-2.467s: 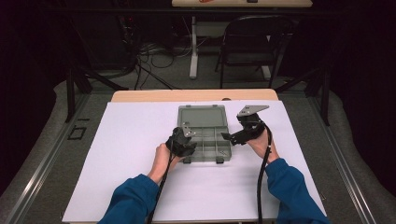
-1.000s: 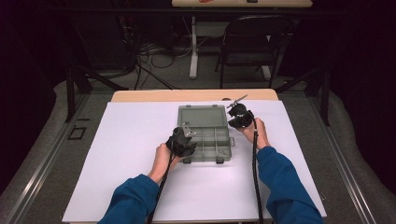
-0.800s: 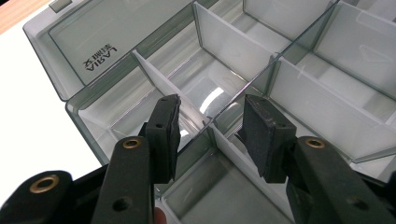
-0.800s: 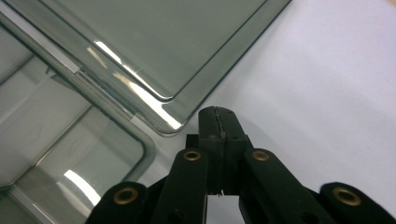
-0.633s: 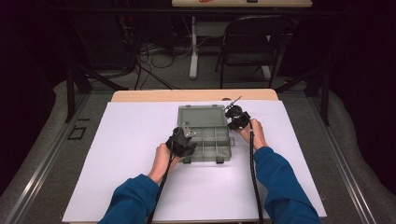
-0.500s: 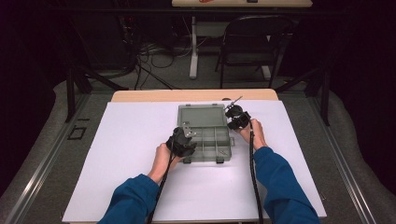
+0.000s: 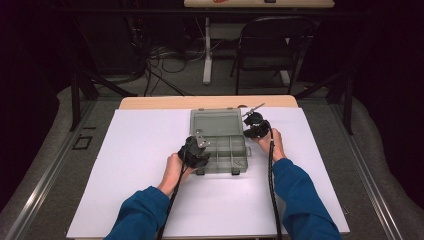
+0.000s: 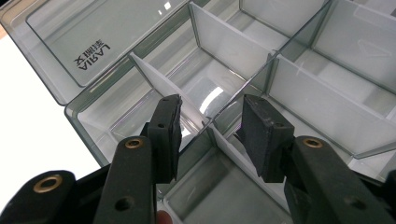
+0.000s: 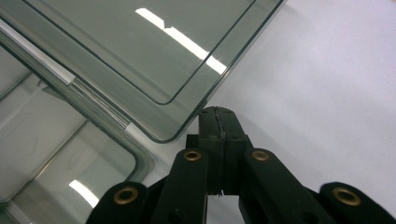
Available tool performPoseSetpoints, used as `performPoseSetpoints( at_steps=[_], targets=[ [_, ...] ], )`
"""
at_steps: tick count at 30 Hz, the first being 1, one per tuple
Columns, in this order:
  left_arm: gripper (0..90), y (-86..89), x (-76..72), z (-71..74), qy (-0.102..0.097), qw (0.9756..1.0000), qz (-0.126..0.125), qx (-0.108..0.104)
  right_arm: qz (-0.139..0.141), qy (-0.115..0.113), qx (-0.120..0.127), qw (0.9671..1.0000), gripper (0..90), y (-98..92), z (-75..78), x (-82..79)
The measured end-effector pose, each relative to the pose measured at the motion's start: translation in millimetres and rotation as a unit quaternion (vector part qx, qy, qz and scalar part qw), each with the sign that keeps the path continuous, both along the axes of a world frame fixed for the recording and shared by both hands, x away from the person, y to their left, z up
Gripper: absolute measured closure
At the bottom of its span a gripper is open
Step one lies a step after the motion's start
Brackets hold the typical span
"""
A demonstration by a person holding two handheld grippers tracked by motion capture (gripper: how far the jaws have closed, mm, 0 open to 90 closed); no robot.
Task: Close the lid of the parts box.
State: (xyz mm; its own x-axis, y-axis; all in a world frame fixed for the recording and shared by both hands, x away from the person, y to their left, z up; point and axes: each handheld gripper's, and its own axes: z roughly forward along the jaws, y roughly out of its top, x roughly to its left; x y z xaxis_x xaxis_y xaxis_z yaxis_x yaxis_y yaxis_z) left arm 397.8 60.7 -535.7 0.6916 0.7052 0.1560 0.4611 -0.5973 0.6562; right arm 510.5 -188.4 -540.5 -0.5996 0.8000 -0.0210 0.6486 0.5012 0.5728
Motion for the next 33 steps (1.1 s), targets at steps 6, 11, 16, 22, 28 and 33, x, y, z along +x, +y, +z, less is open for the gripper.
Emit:
performPoseSetpoints(
  at_steps=[6, 11, 16, 22, 28, 33],
  targets=[
    [58.5, -0.1, 0.0, 0.0, 0.001, 1.0000, 0.000, 0.000, -0.005, -0.004, 0.008, 0.9999, 90.0, -1.1, 0.0, -1.6],
    [58.5, -0.2, 0.0, 0.0, 0.000, 1.0000, 0.001, 0.000, 0.004, -0.014, 0.013, 0.9998, 90.0, -2.9, -0.2, -2.0],
    [58.6, -0.2, 0.0, -0.1, 0.000, 1.0000, 0.001, 0.000, 0.006, -0.021, 0.010, 0.9997, 90.0, -4.1, 0.1, -2.3],
    [58.7, 0.4, 0.1, -0.3, 0.000, 1.0000, -0.002, -0.001, 0.009, -0.034, 0.018, 0.9992, 90.0, -5.2, 1.0, -3.0],
    [58.7, 0.4, 0.1, -0.5, -0.001, 1.0000, -0.002, -0.001, 0.009, -0.043, 0.026, 0.9987, 90.0, -5.3, 2.2, -4.1],
    [58.7, 0.5, 0.0, -0.6, -0.001, 1.0000, -0.002, -0.001, 0.014, -0.052, 0.026, 0.9982, 90.0, -5.8, 2.5, -4.3]
  ],
)
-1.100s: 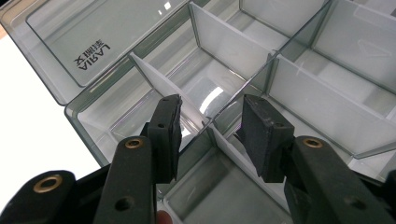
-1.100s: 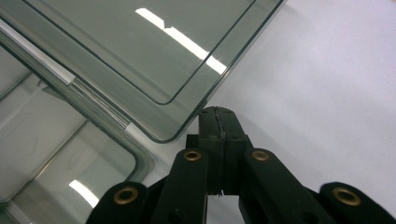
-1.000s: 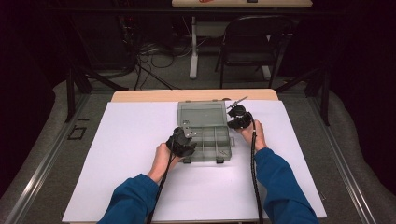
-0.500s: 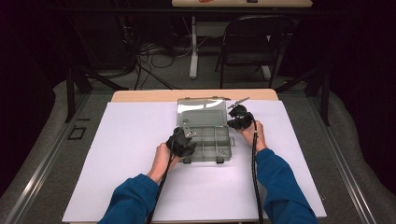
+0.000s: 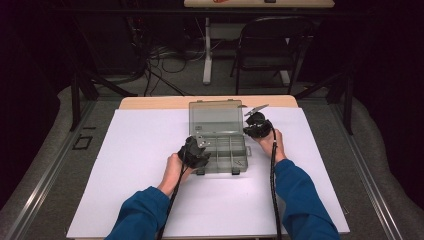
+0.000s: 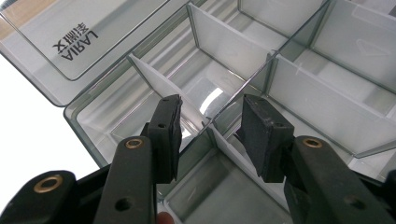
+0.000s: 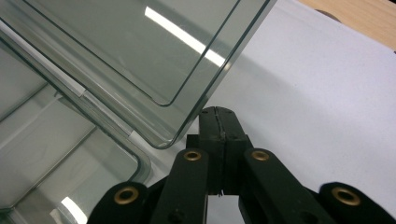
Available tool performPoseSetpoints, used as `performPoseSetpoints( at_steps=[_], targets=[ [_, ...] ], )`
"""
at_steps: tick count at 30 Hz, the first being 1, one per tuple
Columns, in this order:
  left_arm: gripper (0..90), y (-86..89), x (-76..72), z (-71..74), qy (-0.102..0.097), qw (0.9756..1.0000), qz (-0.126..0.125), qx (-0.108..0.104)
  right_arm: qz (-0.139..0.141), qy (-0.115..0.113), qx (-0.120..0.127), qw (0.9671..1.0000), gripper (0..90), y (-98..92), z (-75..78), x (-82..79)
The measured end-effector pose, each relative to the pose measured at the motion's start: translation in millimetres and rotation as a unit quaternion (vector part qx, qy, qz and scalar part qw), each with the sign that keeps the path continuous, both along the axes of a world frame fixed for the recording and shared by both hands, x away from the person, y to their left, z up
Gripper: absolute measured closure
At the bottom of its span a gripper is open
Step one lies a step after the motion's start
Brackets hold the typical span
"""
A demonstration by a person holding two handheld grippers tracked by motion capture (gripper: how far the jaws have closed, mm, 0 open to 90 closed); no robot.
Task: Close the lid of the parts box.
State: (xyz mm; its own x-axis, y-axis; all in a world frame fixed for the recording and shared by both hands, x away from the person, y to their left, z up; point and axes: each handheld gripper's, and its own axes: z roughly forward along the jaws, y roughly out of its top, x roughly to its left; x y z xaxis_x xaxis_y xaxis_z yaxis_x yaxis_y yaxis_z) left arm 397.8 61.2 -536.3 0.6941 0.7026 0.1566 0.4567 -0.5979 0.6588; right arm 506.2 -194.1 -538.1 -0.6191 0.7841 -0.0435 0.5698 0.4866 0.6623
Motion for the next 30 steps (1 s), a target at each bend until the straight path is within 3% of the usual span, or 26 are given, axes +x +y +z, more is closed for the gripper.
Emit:
performPoseSetpoints(
  at_steps=[9, 30],
  targets=[
    [58.6, -0.2, 0.3, 0.2, 0.000, 1.0000, -0.001, 0.001, 0.000, -0.020, 0.004, 0.9998, 90.0, -1.7, 3.9, -1.0],
    [58.6, -0.2, 0.0, -0.1, 0.000, 1.0000, 0.000, 0.001, 0.001, -0.038, 0.019, 0.9991, 90.0, -3.0, 9.6, -3.0]
  ],
)
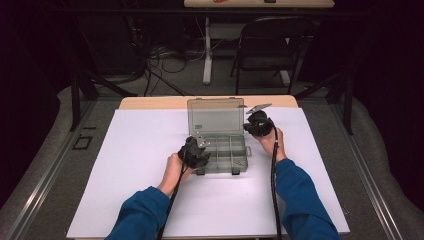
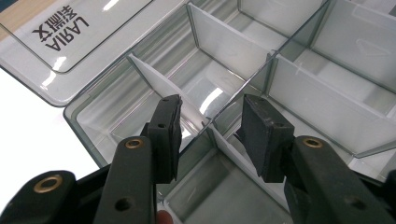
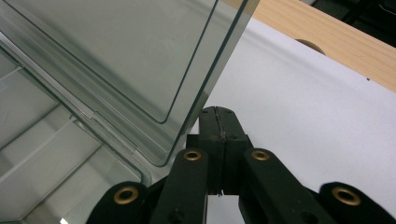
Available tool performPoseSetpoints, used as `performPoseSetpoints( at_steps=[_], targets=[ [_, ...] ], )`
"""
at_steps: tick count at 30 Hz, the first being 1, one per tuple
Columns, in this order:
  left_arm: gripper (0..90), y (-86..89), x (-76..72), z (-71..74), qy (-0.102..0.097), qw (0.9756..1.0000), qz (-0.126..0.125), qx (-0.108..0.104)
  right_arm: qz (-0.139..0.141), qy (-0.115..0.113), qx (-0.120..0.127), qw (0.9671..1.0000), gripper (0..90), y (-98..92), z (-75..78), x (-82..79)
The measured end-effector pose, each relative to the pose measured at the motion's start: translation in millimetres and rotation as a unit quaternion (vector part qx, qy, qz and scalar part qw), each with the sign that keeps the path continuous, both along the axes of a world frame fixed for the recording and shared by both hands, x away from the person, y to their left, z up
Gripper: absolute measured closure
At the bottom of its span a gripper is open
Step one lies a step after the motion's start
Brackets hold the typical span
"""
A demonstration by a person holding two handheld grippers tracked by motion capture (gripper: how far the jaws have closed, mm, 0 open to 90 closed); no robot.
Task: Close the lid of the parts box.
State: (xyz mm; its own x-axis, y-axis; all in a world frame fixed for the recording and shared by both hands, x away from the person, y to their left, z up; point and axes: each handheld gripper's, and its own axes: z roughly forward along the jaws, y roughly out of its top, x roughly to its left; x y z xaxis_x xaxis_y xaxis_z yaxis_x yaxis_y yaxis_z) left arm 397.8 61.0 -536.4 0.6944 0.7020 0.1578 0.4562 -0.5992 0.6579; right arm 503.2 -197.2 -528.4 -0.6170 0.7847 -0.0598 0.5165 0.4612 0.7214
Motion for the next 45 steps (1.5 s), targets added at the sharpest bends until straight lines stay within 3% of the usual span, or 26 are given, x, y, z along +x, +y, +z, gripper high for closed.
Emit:
performPoseSetpoints(
  at_steps=[21, 35, 45],
  targets=[
    [58.5, -0.1, -0.1, -0.1, 0.000, 1.0000, 0.001, -0.002, 0.000, -0.015, 0.001, 0.9999, 90.0, 0.0, 8.1, -3.4],
    [58.5, 0.1, -0.1, -0.1, 0.000, 1.0000, 0.001, -0.002, -0.002, -0.031, 0.012, 0.9995, 90.0, -1.5, 16.3, -8.3],
    [58.4, 0.0, -0.3, -0.3, -0.001, 1.0000, 0.002, -0.002, -0.005, -0.044, 0.033, 0.9985, 90.0, -4.0, 19.8, -14.7]
  ],
)
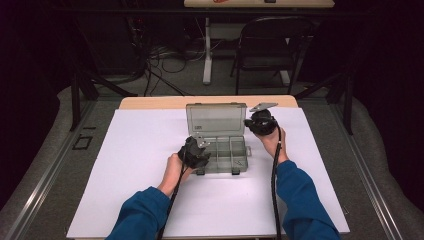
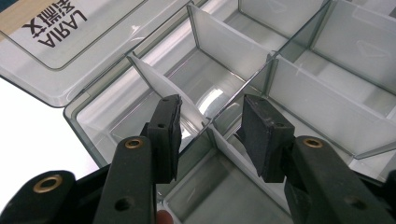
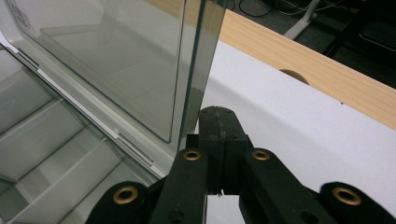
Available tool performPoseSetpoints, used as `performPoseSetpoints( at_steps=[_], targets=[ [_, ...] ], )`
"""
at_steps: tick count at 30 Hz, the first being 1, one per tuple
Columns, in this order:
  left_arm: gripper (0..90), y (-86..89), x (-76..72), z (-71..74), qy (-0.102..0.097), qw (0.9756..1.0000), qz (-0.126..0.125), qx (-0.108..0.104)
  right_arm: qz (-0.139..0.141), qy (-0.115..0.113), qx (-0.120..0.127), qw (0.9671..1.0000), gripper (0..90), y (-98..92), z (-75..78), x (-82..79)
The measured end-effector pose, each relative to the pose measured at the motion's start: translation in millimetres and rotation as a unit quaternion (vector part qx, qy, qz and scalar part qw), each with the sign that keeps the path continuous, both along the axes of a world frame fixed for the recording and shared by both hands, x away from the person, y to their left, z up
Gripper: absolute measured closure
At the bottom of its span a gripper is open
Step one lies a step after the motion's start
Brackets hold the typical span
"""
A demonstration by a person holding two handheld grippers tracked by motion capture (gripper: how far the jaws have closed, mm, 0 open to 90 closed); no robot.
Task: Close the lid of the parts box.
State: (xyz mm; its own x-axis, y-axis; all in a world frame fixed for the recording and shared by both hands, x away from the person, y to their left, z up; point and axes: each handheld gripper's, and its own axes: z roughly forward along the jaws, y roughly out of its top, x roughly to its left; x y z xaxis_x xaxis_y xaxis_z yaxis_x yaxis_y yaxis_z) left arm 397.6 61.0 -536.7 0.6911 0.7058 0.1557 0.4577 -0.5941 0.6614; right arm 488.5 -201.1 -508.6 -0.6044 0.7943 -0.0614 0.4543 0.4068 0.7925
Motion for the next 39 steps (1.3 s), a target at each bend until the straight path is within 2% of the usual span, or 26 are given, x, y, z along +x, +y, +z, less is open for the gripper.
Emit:
performPoseSetpoints(
  at_steps=[3, 18, 34, 39],
  targets=[
    [58.4, 0.0, 0.0, 0.1, 0.000, 1.0000, -0.001, 0.001, 0.001, -0.003, 0.000, 1.0000, 90.0, -0.7, 1.0, -2.1],
    [58.4, 0.0, -0.1, 0.0, 0.000, 1.0000, -0.001, 0.001, -0.003, -0.016, 0.031, 0.9994, 90.0, -3.7, 6.4, -13.0],
    [57.9, -0.8, -0.9, -0.3, -0.002, 1.0000, 0.003, 0.002, -0.003, -0.026, 0.044, 0.9987, 90.0, -5.8, 7.6, -23.7],
    [57.0, -2.6, -2.4, -1.6, -0.011, 0.9999, 0.007, 0.005, -0.005, -0.027, 0.045, 0.9986, 90.0, -5.5, 7.2, -25.3]
  ],
)
